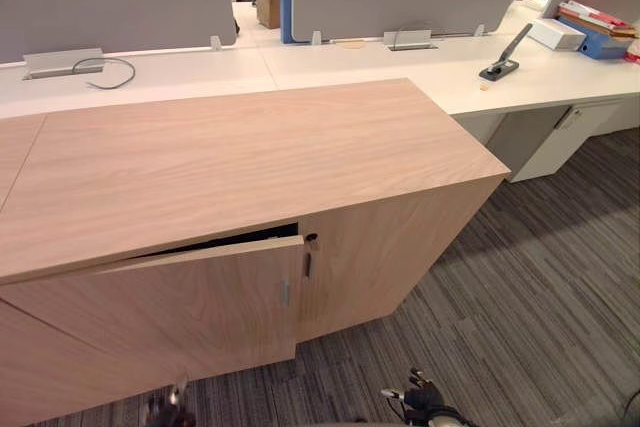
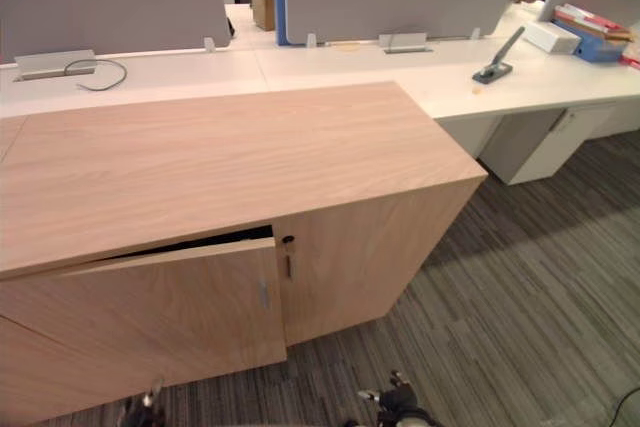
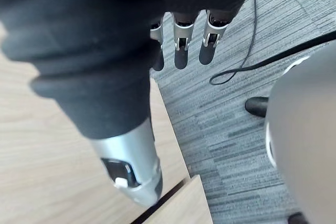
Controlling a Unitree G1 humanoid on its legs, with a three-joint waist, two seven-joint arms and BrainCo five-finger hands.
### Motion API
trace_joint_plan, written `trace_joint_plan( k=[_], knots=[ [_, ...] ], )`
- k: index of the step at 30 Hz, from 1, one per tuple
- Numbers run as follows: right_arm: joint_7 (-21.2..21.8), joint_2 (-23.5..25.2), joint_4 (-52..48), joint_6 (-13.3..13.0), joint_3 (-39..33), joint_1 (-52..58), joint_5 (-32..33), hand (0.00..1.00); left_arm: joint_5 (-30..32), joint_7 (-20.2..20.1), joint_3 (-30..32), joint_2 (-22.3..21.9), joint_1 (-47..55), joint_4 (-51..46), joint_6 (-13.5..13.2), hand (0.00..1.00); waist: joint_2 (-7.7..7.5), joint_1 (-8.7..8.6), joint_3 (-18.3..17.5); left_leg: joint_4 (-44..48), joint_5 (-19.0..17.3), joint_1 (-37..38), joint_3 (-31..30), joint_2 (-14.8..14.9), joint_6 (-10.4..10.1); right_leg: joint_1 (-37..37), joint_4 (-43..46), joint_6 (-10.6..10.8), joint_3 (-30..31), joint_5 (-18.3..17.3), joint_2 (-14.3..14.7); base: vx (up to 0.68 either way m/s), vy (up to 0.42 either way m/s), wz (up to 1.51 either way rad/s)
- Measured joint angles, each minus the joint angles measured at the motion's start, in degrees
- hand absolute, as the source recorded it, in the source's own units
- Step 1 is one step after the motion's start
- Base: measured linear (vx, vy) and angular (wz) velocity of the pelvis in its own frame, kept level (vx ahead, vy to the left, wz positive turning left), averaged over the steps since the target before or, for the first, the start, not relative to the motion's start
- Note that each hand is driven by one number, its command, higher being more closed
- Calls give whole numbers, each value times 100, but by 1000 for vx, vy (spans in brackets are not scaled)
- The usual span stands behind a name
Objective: Walk over to the cabinet, pick up the folder, carry it to the office cabinet, place the folder inside the office cabinet, then close the office cabinet door
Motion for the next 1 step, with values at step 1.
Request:
trace_joint_plan(
  k=[1],
  knots=[
    [11, 0, 82, -5, 57, -47, 3, 0, 335, -3, 29, 3, 21, 237, 80, 0, -22, 11, -15, -117, 56, 51, 25, -46, 2, 13, -142, 8, 39, 88, -9, 29, 42, -10]
  ],
)
